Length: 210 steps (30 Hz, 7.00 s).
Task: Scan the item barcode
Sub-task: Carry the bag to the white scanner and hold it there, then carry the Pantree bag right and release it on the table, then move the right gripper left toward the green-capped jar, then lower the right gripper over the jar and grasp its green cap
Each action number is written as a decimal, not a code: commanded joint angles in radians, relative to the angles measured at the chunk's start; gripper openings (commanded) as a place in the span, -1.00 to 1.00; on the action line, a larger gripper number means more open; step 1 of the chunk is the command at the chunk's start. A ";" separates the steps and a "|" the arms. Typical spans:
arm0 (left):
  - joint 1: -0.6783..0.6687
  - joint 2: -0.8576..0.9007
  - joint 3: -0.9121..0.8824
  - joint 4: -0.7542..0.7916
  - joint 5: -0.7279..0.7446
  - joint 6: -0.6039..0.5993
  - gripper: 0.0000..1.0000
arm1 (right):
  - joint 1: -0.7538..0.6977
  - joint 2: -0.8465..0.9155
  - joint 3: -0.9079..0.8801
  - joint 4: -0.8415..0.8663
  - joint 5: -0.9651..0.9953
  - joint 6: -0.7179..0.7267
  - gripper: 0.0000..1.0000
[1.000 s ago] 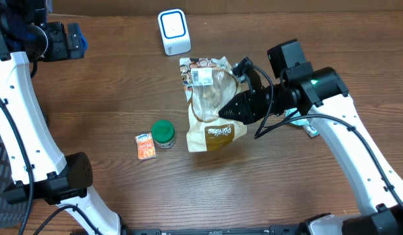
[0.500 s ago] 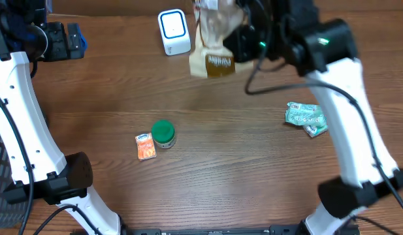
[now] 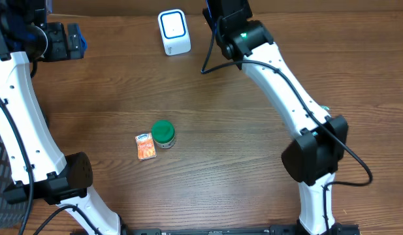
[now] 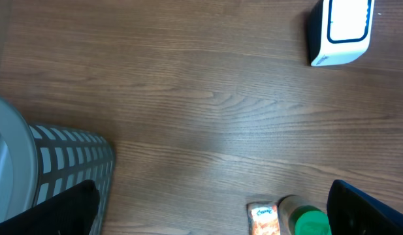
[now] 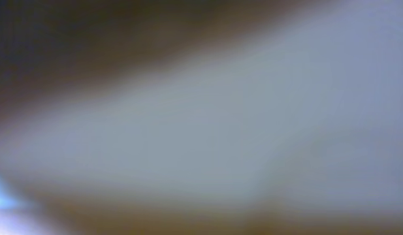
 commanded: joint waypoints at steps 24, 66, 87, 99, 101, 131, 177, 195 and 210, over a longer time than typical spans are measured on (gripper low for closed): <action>0.005 -0.005 0.002 -0.002 -0.006 0.013 0.99 | 0.094 0.364 0.006 0.411 0.337 -0.535 -0.92; 0.005 -0.005 0.002 -0.002 -0.006 0.013 0.99 | 0.122 -0.027 0.006 0.117 0.218 -0.219 -0.92; 0.005 -0.005 0.002 -0.002 -0.006 0.013 0.99 | -0.303 -0.537 0.006 -0.859 -0.603 0.719 -0.92; 0.005 -0.005 0.002 -0.002 -0.006 0.013 0.99 | -0.549 -0.341 -0.002 -1.159 -0.827 0.599 -0.92; 0.005 -0.005 0.002 -0.002 -0.006 0.013 0.99 | -0.553 -0.310 -0.022 -1.159 -0.826 0.594 -0.92; 0.005 -0.005 0.002 -0.002 -0.006 0.013 1.00 | -0.725 -0.265 -0.632 -0.797 -0.702 0.580 -0.70; 0.005 -0.005 0.002 -0.002 -0.006 0.013 0.99 | -0.492 -0.266 -0.212 -1.046 -0.899 0.449 0.50; 0.005 -0.005 0.002 -0.002 -0.006 0.013 1.00 | 0.187 -0.127 -0.217 -0.605 -0.749 0.449 0.89; 0.005 -0.005 0.002 -0.002 -0.006 0.013 0.99 | 0.340 0.013 -0.217 -0.444 -0.601 0.492 1.00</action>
